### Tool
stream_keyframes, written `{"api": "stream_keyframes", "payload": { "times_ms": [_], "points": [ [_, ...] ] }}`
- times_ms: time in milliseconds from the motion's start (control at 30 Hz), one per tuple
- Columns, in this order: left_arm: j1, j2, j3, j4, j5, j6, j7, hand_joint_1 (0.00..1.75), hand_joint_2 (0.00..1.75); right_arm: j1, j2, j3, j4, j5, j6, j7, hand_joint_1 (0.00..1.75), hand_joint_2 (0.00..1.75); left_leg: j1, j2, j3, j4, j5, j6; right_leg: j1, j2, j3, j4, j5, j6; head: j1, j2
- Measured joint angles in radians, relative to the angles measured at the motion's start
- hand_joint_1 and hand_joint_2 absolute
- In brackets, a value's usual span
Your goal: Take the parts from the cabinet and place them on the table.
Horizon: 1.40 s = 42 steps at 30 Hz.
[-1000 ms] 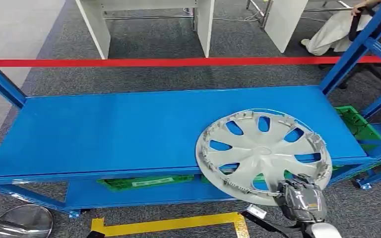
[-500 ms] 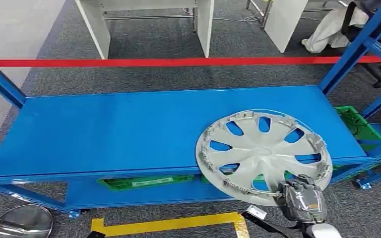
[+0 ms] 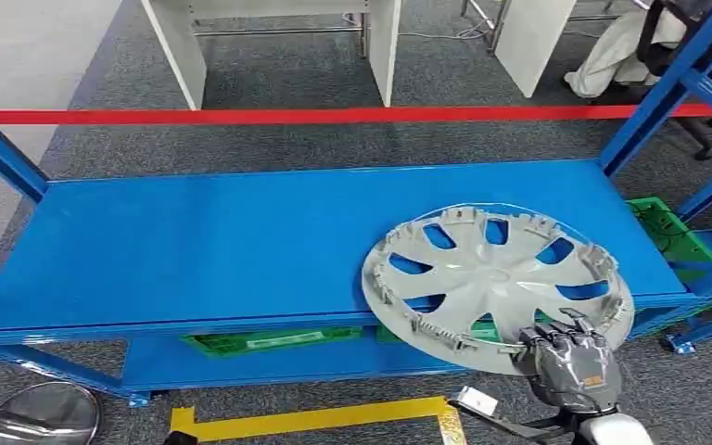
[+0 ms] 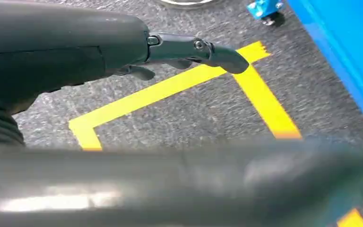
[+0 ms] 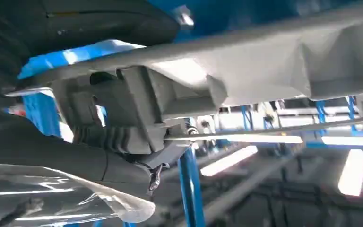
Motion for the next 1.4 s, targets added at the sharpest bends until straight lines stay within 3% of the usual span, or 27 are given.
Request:
{"api": "stream_keyframes", "payload": {
  "times_ms": [167, 400, 533, 800, 900, 1133, 1267, 1400],
  "points": [
    [-0.001, -0.009, 0.005, 0.0, 0.009, -0.007, -0.041, 0.0, 0.0, 0.019, 0.049, -0.043, -0.168, 0.01, 0.0, -0.101, 1.75, 1.75, 0.0, 0.0, -0.001, 0.0, 0.0, 0.0, 0.0, 0.001, -0.002, 0.0, 0.0, 0.0, 0.0, 0.0],
    [0.0, -0.018, 0.012, 0.002, 0.004, -0.028, -0.06, 0.0, 0.0, 0.004, 0.207, -0.197, -0.421, 0.01, 0.0, -0.481, 1.75, 1.75, 0.0, 0.0, -0.002, 0.0, 0.0, 0.0, 0.0, 0.0, -0.003, 0.0, 0.0, 0.0, 0.0, 0.0],
    [0.0, -0.02, 0.015, 0.002, 0.004, -0.032, -0.064, 0.0, 0.0, -0.008, 0.251, -0.269, -0.501, 0.01, 0.0, -0.509, 1.75, 1.75, 0.0, 0.0, -0.002, 0.0, 0.0, 0.0, 0.0, 0.001, -0.002, 0.0, 0.0, 0.0, 0.0, 0.0],
    [0.0, -0.021, 0.023, 0.002, -0.002, -0.045, -0.063, 0.0, 0.0, -0.003, 0.254, -0.299, -0.555, 0.012, 0.0, -0.462, 1.75, 1.75, -0.001, 0.0, -0.002, 0.0, 0.0, 0.0, -0.001, 0.001, -0.002, 0.0, 0.0, 0.0, 0.0, 0.0],
    [0.0, -0.02, 0.024, 0.002, -0.012, -0.07, -0.062, 0.0, 0.0, -0.002, 0.254, -0.295, -0.555, 0.012, 0.0, -0.445, 1.75, 1.75, 0.0, 0.0, -0.002, 0.0, 0.0, 0.0, 0.0, 0.0, -0.002, 0.0, 0.0, 0.0, 0.0, 0.0],
    [0.0, -0.019, 0.032, 0.002, -0.009, -0.052, -0.055, 0.0, 0.0, 0.004, 0.252, -0.255, -0.54, 0.013, 0.0, -0.388, 1.75, 1.75, 0.0, 0.0, -0.002, 0.0, 0.0, 0.0, 0.0, 0.0, -0.002, 0.0, 0.0, 0.0, 0.0, 0.0],
    [-0.001, -0.019, 0.039, 0.002, -0.008, -0.045, -0.04, 0.0, 0.0, 0.007, 0.245, -0.217, -0.528, 0.013, 0.0, -0.322, 1.75, 1.75, 0.0, 0.0, -0.002, 0.0, 0.0, 0.0, 0.0, 0.0, -0.002, 0.0, 0.0, 0.0, 0.0, 0.0],
    [-0.001, -0.019, 0.047, 0.002, -0.008, -0.035, -0.026, 0.0, 0.0, 0.015, 0.214, -0.128, -0.514, 0.013, 0.0, -0.202, 1.75, 1.75, 0.0, 0.0, -0.002, 0.0, 0.0, 0.0, 0.0, 0.0, -0.002, 0.0, 0.0, 0.0, 0.0, 0.0]
  ]
}}
